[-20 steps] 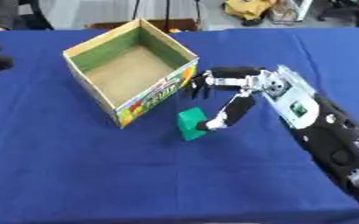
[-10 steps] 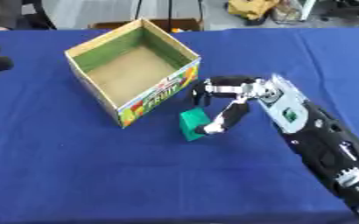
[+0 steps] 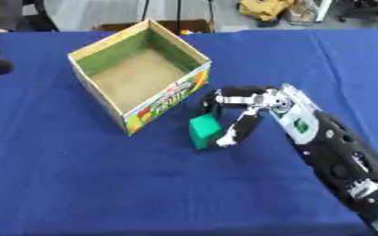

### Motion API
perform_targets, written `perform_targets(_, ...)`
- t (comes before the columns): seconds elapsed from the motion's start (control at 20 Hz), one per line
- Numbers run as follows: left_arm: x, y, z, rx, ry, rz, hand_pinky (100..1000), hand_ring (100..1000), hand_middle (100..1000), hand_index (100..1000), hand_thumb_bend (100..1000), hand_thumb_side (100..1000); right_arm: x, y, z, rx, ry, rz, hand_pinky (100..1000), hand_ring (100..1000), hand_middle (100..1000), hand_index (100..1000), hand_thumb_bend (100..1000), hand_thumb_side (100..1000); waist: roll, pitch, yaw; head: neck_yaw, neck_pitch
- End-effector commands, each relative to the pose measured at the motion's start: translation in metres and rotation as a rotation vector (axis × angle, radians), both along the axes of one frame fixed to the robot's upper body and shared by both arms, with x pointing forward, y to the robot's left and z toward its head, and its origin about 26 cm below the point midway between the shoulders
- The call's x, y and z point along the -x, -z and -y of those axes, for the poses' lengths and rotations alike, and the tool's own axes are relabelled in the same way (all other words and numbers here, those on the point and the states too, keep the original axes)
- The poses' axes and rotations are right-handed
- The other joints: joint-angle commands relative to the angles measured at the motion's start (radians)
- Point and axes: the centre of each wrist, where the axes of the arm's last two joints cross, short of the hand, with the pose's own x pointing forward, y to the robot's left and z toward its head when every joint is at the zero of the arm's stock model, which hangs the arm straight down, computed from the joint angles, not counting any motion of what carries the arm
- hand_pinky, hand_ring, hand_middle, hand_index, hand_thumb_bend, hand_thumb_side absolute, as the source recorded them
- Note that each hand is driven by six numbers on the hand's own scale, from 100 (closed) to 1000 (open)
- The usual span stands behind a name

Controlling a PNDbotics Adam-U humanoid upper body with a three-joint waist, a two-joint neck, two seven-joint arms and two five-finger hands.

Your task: Pick up objects on the table and place them in the box.

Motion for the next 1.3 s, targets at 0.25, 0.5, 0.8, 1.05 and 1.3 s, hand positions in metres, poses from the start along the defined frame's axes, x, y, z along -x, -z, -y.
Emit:
perform_targets(0.25, 0.000, -0.009, 0.001, -0.001, 0.007, 0.030, 703, 613, 623, 746, 598, 1000, -0.001, 0.002, 0.001, 0.040, -0.020, 0.030, 582, 614, 654, 769, 321, 359, 0.005, -0.014, -0.001, -0.001, -0.009)
perform_targets(0.5, 0.000, -0.009, 0.001, 0.000, 0.007, 0.029, 703, 613, 622, 746, 598, 1000, 0.000, 0.005, -0.001, 0.034, -0.018, 0.065, 544, 556, 554, 698, 252, 298, 0.006, -0.014, -0.002, -0.001, -0.009)
perform_targets(0.8, 0.000, -0.008, 0.001, 0.000, 0.006, 0.027, 703, 613, 622, 746, 598, 1000, 0.001, 0.004, -0.004, 0.043, -0.012, 0.136, 486, 463, 426, 564, 100, 124, 0.006, -0.016, -0.002, -0.001, -0.008)
perform_targets(1.05, 0.000, -0.007, 0.000, 0.000, 0.004, 0.025, 704, 613, 622, 746, 599, 1000, 0.003, -0.005, -0.008, -0.008, -0.008, 0.239, 455, 412, 359, 495, 100, 100, 0.004, -0.019, -0.004, -0.001, -0.007)
perform_targets(1.3, 0.000, -0.006, -0.001, -0.002, 0.000, 0.020, 704, 612, 621, 745, 599, 1000, 0.012, -0.039, -0.017, -0.061, -0.064, 0.353, 449, 386, 318, 450, 100, 100, 0.000, -0.024, -0.009, 0.000, -0.005)
